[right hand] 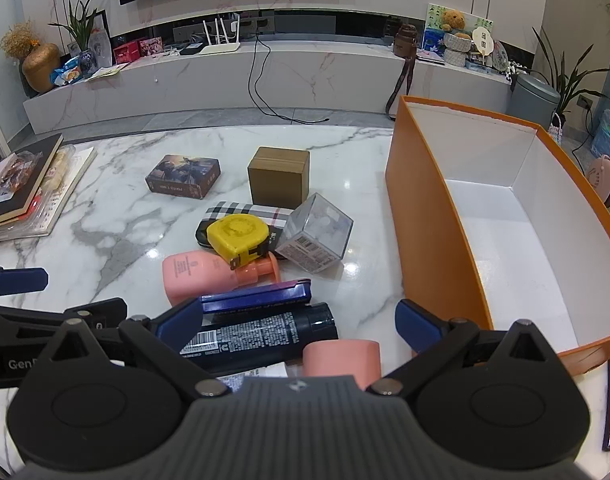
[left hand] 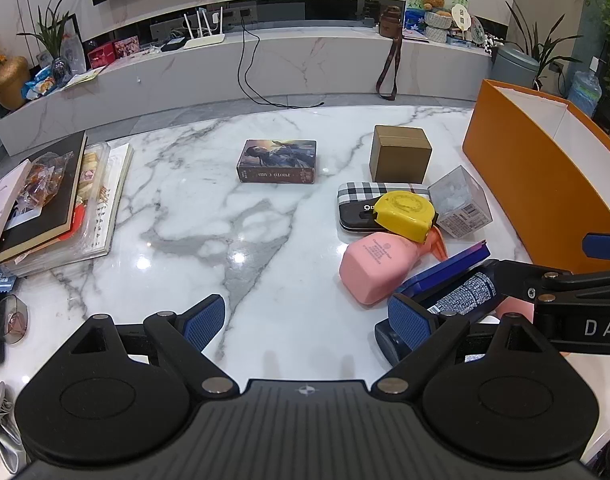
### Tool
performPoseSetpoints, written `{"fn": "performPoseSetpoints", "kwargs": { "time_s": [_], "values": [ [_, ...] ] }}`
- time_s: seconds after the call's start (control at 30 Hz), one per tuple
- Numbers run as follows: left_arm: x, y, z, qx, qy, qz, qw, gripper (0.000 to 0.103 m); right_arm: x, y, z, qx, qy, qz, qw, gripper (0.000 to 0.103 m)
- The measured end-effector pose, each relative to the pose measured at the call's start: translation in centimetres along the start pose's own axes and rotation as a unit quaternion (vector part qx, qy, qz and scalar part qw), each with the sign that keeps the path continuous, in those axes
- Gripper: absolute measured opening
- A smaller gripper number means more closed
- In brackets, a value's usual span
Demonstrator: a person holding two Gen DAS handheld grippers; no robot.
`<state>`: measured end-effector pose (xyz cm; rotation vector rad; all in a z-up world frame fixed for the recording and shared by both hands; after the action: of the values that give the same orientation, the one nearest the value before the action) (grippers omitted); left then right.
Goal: Organize rigid objects
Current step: 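Move the right tool toward the pink cup while the left tool approaches the white jar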
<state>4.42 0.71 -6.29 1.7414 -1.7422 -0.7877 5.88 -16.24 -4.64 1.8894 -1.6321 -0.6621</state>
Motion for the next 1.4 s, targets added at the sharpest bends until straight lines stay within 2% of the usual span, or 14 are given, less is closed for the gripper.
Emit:
{"fn": "performPoseSetpoints", "kwargs": {
  "time_s": [1.07,1.4],
  "values": [
    [0.6,-0.3,0.2,-0.003,-0.005,0.009,0.9999,0.103,0.4,0.1,0.0,0.000,0.004,0.004,1.000,0.102],
    [3.0,-0.4,1.2,-0.003,-0.056,0.043,0.9975,0.103,2.1,0.0,2.1,-0.016,0.023,-0.012,1.000,0.102]
  ]
}}
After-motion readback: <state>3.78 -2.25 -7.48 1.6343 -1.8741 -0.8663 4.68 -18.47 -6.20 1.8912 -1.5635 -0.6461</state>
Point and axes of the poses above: each gripper's, at about its wrist camera, not at the fingertips, and y roughly against the way its jaws point, x to its right, z to its underside, the point moved 8 cm from there along -y, roughly the way its jaws point, and after that the axes turned 4 degrees about x, right-handed, at the moved point
